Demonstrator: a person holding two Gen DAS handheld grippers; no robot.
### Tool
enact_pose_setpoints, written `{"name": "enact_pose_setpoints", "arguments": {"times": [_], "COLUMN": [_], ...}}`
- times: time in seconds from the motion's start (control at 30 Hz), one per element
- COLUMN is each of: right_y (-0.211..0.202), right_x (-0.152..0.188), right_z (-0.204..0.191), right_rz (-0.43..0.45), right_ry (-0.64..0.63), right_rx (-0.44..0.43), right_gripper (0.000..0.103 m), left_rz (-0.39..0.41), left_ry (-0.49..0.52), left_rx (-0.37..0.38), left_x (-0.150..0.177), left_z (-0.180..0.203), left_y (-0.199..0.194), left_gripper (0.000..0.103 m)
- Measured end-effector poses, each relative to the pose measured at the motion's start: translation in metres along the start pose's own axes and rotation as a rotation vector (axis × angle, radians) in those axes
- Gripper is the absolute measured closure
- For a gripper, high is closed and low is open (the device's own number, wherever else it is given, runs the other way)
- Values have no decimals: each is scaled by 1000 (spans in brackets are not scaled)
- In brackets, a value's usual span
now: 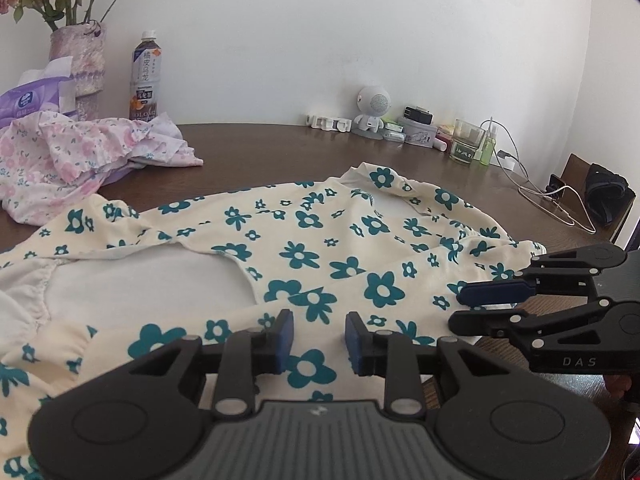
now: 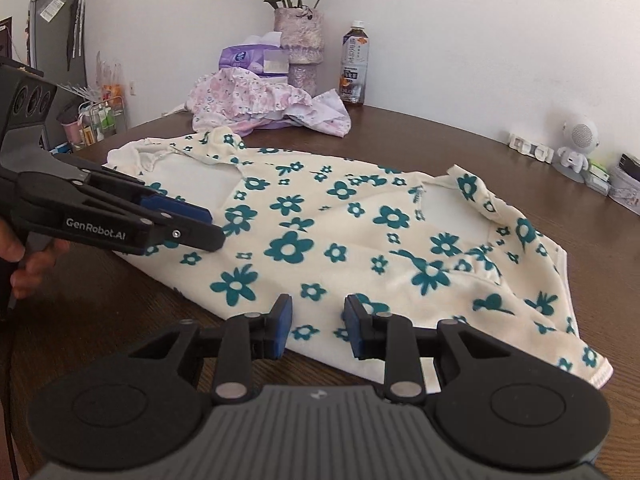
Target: Fold clothes
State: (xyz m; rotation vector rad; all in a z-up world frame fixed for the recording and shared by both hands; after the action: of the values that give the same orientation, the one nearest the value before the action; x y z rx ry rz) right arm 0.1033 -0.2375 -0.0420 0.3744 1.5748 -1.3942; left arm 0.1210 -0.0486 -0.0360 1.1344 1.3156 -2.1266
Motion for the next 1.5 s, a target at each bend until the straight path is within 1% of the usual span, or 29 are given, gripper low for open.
{"name": "enact_pose_setpoints", "arguments": {"times": [0.1,0.2,0.23,0.3,0.4,0.47,0.67,0.77,0.87,0.97,1.07,1.2,1.37,1.43,1.5], "right_y": [-5,-9,-8,-8,-8,-8,-13,-15,-18,-21,-22,-22,-16,-6,6], "right_x": [6,11,11,11,12,12,17,22,26,30,32,22,-13,-21,-26], "right_z": [14,22,22,22,21,23,41,54,67,78,81,69,17,2,-8], "right_rz": [-10,-14,-13,-10,-8,-9,-16,-28,-35,-40,-43,-29,58,53,29], "right_ry": [26,47,51,58,65,72,116,133,161,169,169,166,77,46,24], "right_rx": [31,47,51,58,64,63,63,117,141,175,187,186,62,27,8], "right_gripper": [74,74,74,74,74,74,74,75,76,82,83,82,82,82,83], "left_rz": [-2,-5,-3,9,3,-22,-19,-17,-16,-16,-10,-2,-1,-1,-1], "left_ry": [2,1,8,30,55,52,60,54,42,32,20,15,21,20,18], "left_rx": [1,-20,-19,7,15,13,30,51,72,85,87,88,88,91,93], "left_x": [0,-2,-2,-3,-2,2,6,8,9,11,14,17,19,19,19], "left_z": [-1,1,5,16,27,25,17,12,8,5,-1,-7,-6,-6,-7], "left_y": [-1,-4,-6,-9,-6,-1,-5,-9,-12,-16,-23,-30,-31,-31,-31], "left_gripper": [76,76,75,75,75,75,79,80,80,80,80,80,79,79,79]}}
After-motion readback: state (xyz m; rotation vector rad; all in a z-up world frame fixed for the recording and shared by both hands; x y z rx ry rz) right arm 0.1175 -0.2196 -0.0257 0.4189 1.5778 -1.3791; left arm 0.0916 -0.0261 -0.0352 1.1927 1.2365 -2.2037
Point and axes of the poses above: each gripper's, at about its wrist camera, not at the fingertips, and y roughly the way its jaws point, z to its right, x to its underside, the point moved 5 cm from there along y, roughly the way its jaws point, and after that the axes turned 8 degrees about x, right-handed, at the moved point
